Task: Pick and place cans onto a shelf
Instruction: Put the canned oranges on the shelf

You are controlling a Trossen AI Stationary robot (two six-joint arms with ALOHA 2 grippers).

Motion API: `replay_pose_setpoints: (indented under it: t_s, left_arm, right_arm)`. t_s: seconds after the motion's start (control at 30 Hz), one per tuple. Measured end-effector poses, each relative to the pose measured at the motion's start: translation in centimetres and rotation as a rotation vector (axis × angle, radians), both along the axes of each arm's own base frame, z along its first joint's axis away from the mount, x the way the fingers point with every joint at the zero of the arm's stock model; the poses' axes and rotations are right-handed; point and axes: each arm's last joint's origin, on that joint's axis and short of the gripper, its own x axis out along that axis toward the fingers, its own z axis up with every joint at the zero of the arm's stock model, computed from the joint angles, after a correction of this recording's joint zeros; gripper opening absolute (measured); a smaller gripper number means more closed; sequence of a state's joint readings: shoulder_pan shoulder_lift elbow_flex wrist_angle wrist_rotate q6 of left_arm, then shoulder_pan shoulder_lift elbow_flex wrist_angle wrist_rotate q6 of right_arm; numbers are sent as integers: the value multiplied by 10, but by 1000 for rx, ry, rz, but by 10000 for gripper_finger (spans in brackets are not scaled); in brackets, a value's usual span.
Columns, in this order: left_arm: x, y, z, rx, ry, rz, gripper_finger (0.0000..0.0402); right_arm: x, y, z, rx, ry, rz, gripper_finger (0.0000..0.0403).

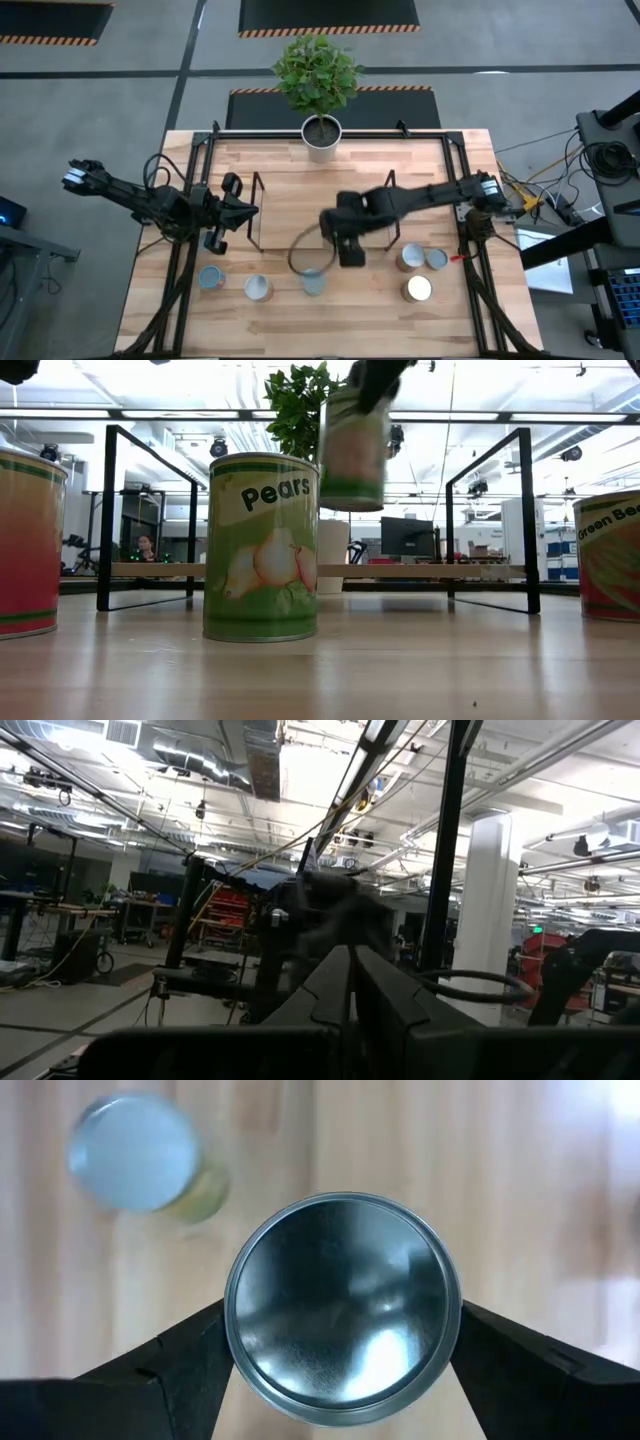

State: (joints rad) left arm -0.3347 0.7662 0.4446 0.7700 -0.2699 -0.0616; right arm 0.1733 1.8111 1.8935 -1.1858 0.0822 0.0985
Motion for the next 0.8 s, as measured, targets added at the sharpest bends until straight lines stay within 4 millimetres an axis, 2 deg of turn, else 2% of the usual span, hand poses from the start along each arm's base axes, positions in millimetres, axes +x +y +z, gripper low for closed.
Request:
replay_pose_setpoints:
  t_s: [0.17,0.3,0.57,0.8]
  left_arm:
    - [0,0,0,0,-1,0,1]
    - [0,0,0,0,-1,0,1]
    - [0,0,0,0,-1,0,1]
    - [0,0,0,0,-1,0,1]
  right_arm:
    - [12,-31,0,-30,-81,18,313]
    - [20,-45,-5,-19,-138,29,314]
    - [27,-49,-28,-6,-153,52,315]
    - [27,-49,-34,-13,-148,47,316]
